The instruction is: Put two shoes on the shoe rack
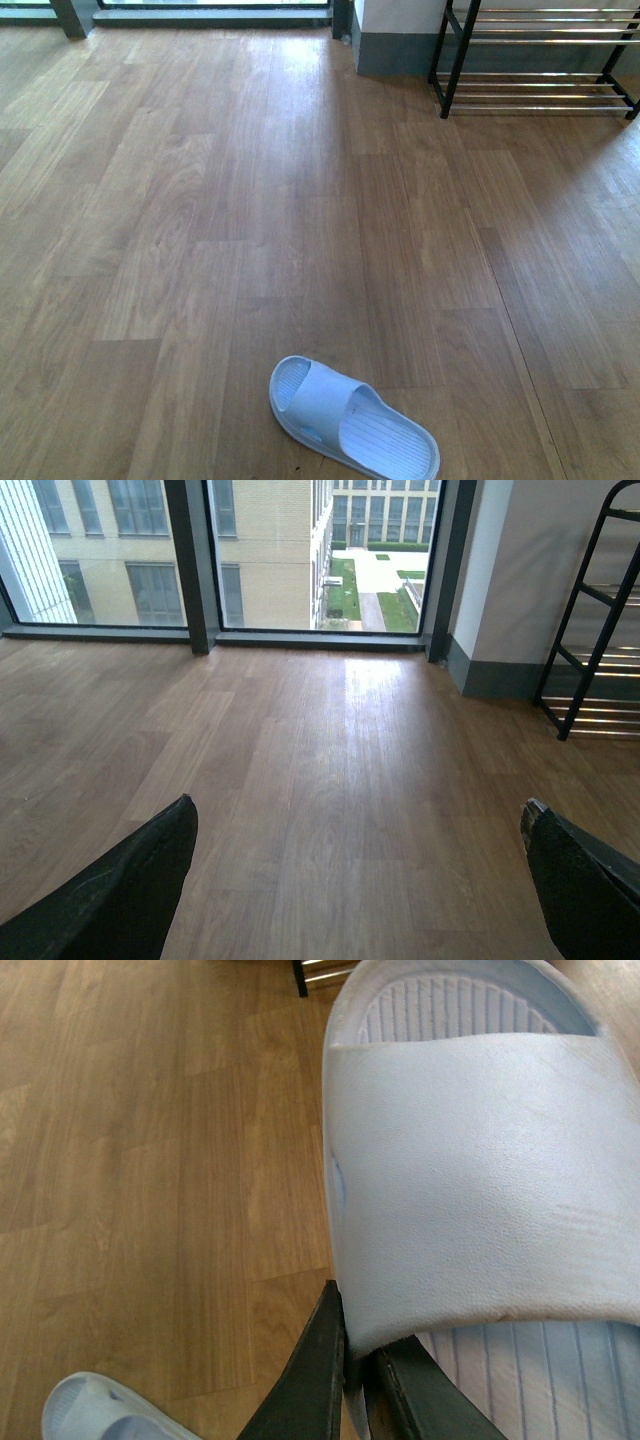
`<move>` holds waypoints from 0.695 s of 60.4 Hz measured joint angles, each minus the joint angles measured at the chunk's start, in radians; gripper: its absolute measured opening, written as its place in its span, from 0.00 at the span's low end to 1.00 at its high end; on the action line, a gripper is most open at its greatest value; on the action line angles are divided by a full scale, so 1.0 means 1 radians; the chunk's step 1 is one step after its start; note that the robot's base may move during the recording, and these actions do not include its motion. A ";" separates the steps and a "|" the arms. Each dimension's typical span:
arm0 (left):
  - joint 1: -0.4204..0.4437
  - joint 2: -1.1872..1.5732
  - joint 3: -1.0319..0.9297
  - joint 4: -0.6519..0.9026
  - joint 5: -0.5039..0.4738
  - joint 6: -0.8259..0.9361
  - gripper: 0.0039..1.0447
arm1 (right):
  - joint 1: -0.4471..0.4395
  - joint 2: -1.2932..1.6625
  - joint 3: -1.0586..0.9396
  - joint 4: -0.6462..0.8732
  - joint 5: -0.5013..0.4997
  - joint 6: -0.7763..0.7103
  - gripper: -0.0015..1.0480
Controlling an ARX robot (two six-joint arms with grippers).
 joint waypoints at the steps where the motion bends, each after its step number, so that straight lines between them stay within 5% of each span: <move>1: 0.000 0.000 0.000 0.000 0.000 0.000 0.91 | 0.000 0.000 0.000 0.000 0.000 0.000 0.02; 42: 0.000 0.000 0.000 0.000 -0.002 0.000 0.91 | 0.001 -0.002 -0.002 -0.003 -0.005 0.003 0.02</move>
